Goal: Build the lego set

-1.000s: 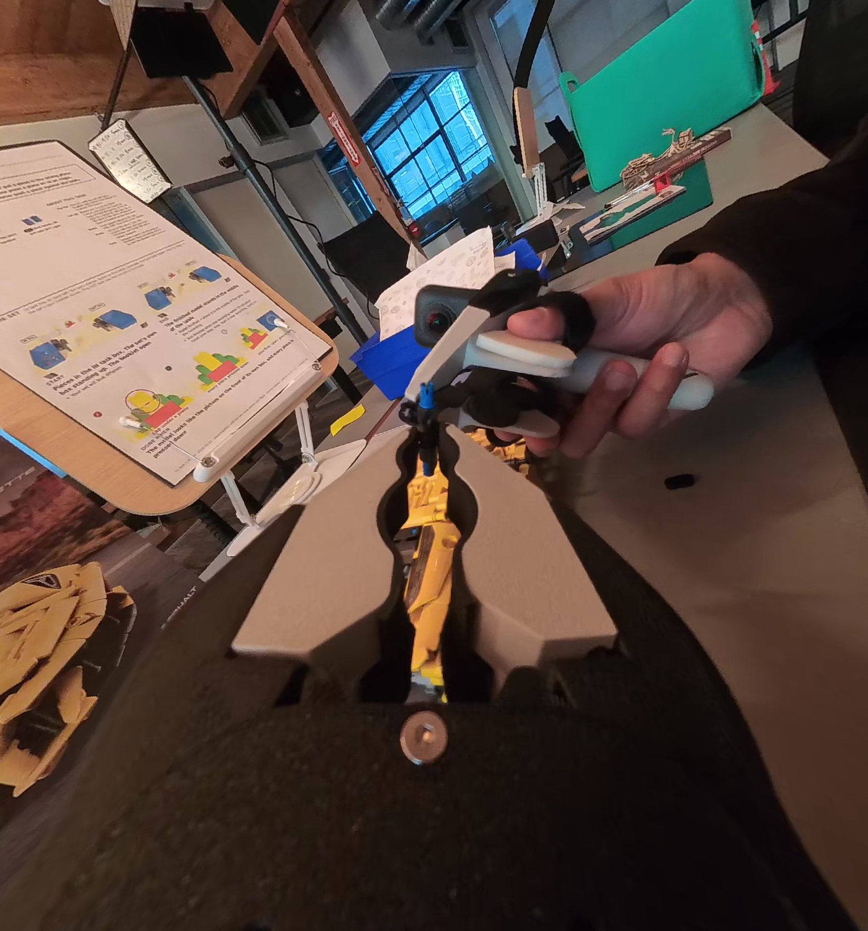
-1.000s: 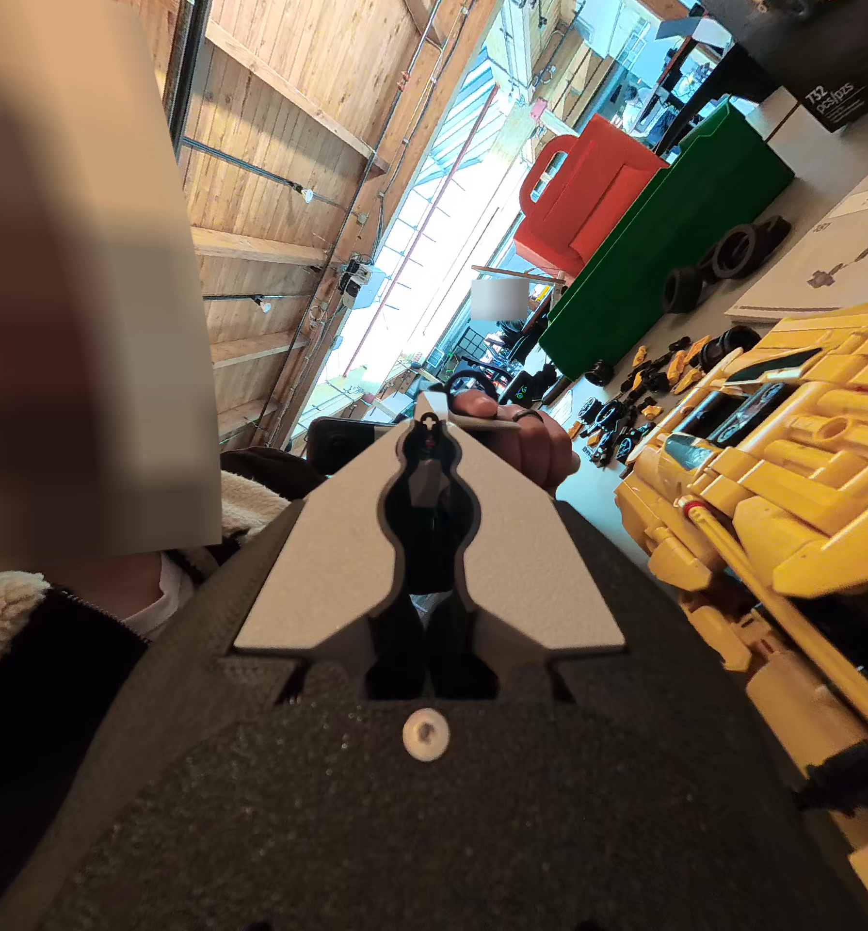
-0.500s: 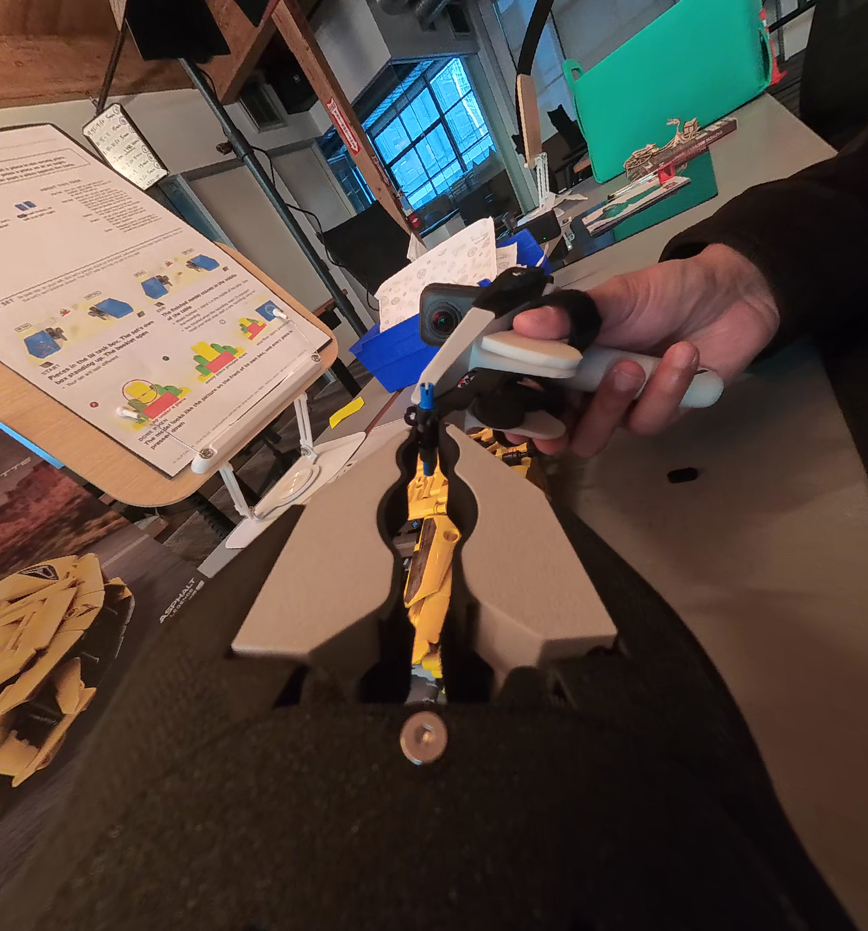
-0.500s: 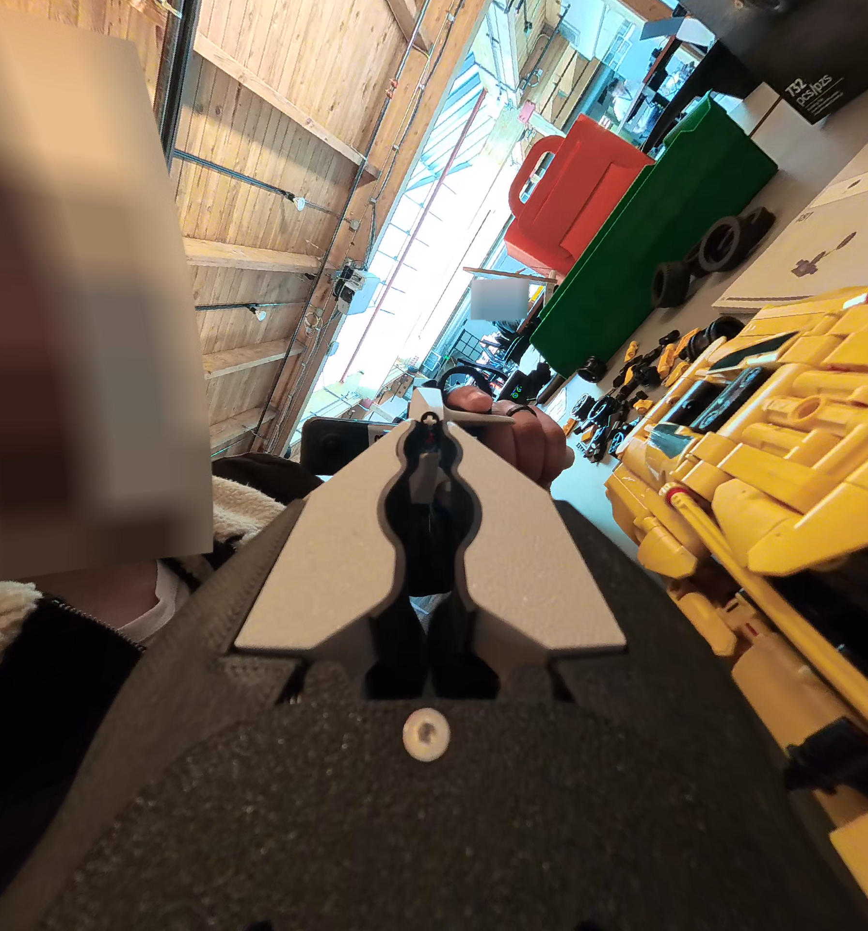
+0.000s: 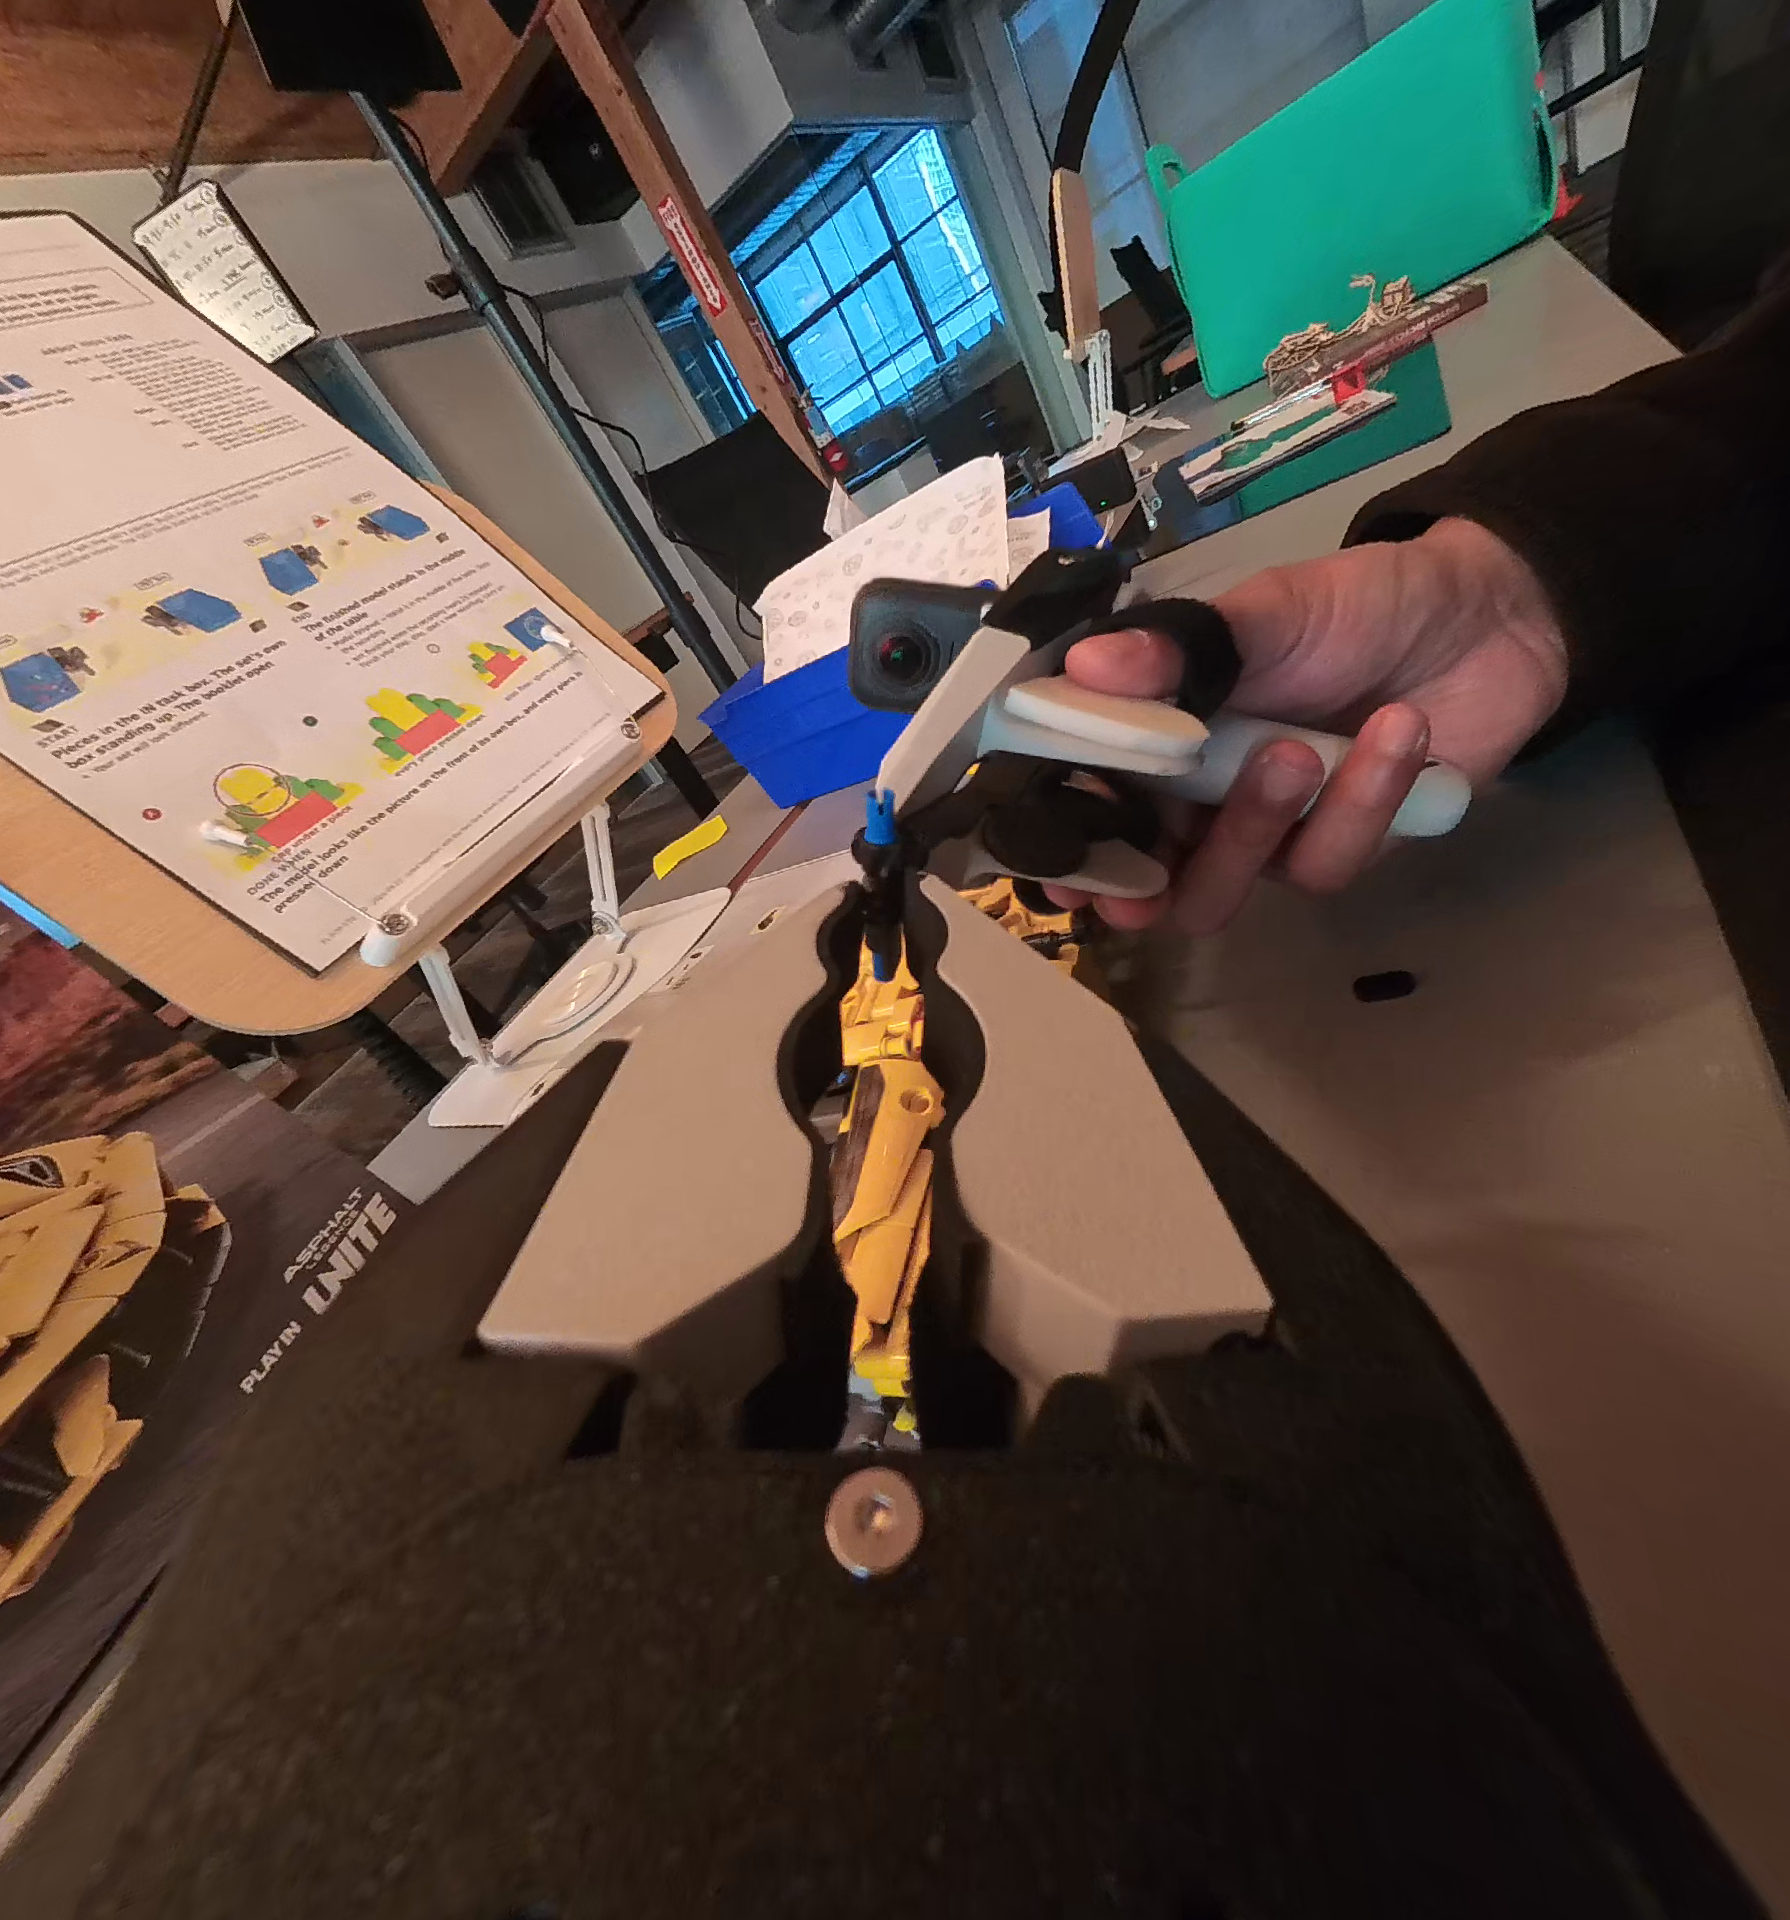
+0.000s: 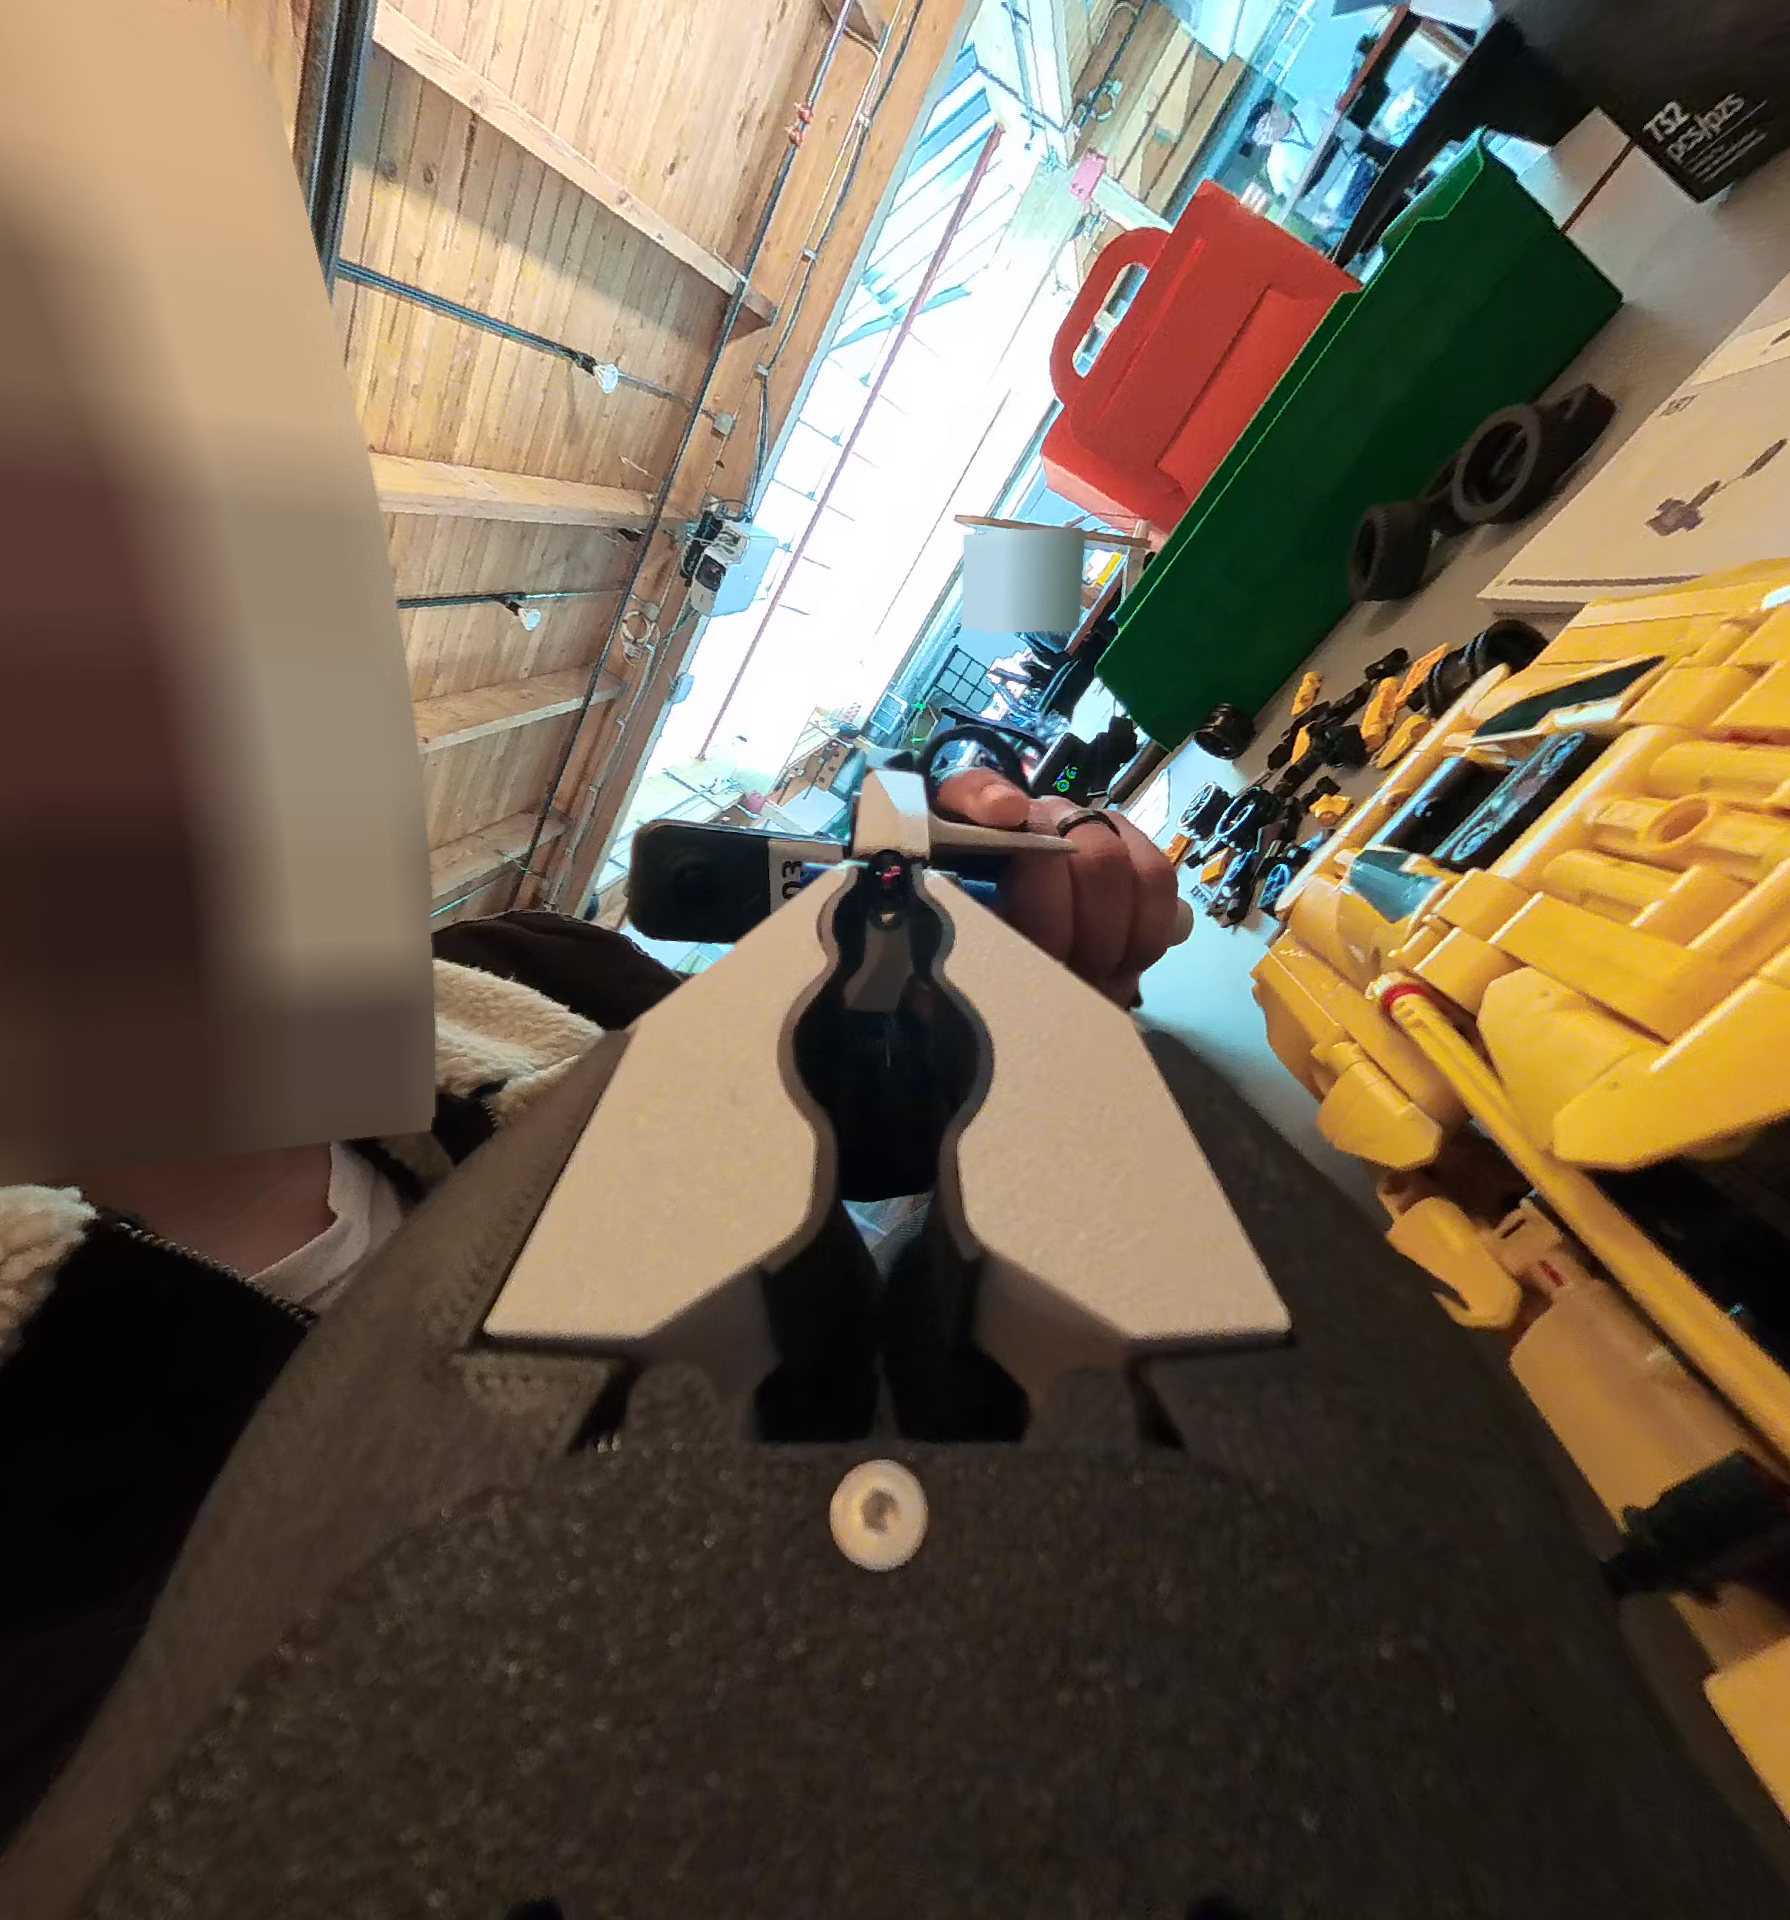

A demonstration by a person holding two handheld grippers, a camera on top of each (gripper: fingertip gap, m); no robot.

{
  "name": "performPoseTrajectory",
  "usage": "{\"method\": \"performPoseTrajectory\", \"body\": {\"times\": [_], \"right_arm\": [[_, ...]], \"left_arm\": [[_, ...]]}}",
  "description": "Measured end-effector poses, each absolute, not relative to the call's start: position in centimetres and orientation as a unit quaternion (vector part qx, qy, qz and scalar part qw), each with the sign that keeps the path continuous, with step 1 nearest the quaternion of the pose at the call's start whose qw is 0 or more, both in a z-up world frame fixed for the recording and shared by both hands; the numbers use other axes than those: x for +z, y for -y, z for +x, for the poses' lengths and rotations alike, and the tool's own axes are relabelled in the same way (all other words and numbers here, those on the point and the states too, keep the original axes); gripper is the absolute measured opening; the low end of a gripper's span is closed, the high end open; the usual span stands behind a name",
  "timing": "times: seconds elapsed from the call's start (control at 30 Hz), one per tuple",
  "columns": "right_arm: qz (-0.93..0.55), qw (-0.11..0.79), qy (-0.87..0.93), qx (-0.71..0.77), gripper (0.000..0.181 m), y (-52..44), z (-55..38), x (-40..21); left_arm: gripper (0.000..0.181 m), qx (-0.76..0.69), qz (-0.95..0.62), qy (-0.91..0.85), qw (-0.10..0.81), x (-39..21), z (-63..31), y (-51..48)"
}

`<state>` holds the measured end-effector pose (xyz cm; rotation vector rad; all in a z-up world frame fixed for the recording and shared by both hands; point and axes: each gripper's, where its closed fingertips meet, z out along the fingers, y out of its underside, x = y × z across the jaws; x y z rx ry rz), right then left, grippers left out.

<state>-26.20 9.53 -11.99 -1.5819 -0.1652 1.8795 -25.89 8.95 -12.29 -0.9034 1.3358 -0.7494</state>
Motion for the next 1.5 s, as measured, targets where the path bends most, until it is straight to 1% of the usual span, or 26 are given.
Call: {"method": "performPoseTrajectory", "body": {"times": [0.23, 0.4, 0.7, 1.0, 1.17, 1.23, 1.5], "right_arm": [[-0.609, 0.326, 0.066, 0.72, 0.005, -9.4, -26.5, -12.0], [-0.612, 0.343, 0.064, 0.71, 0.005, -9.7, -26.1, -11.9], [-0.616, 0.337, 0.062, 0.709, 0.005, -9.6, -26.2, -12.3], [-0.625, 0.352, 0.044, 0.695, 0.005, -10.1, -26.1, -12.8], [-0.618, 0.356, 0.029, 0.7, 0.006, -10.3, -26.2, -12.7], [-0.629, 0.375, 0.035, 0.68, 0.006, -10.5, -26.1, -12.9], [-0.609, 0.359, 0.046, 0.705, 0.005, -10.1, -26.3, -12.0]], "left_arm": [[0.007, -0.314, -0.38, -0.607, 0.623, -13.0, -25.5, -8.2], [0.007, -0.308, -0.382, -0.604, 0.628, -12.8, -25.5, -8.4], [0.007, -0.316, -0.387, -0.599, 0.626, -12.7, -25.6, -8.6], [0.006, -0.286, -0.402, -0.605, 0.625, -13.2, -25.5, -9.1], [0.006, -0.302, -0.419, -0.593, 0.618, -13.1, -25.5, -9.3], [0.006, -0.301, -0.425, -0.591, 0.616, -13.2, -25.4, -9.4], [0.006, -0.314, -0.407, -0.585, 0.627, -12.4, -25.6, -9.0]]}}
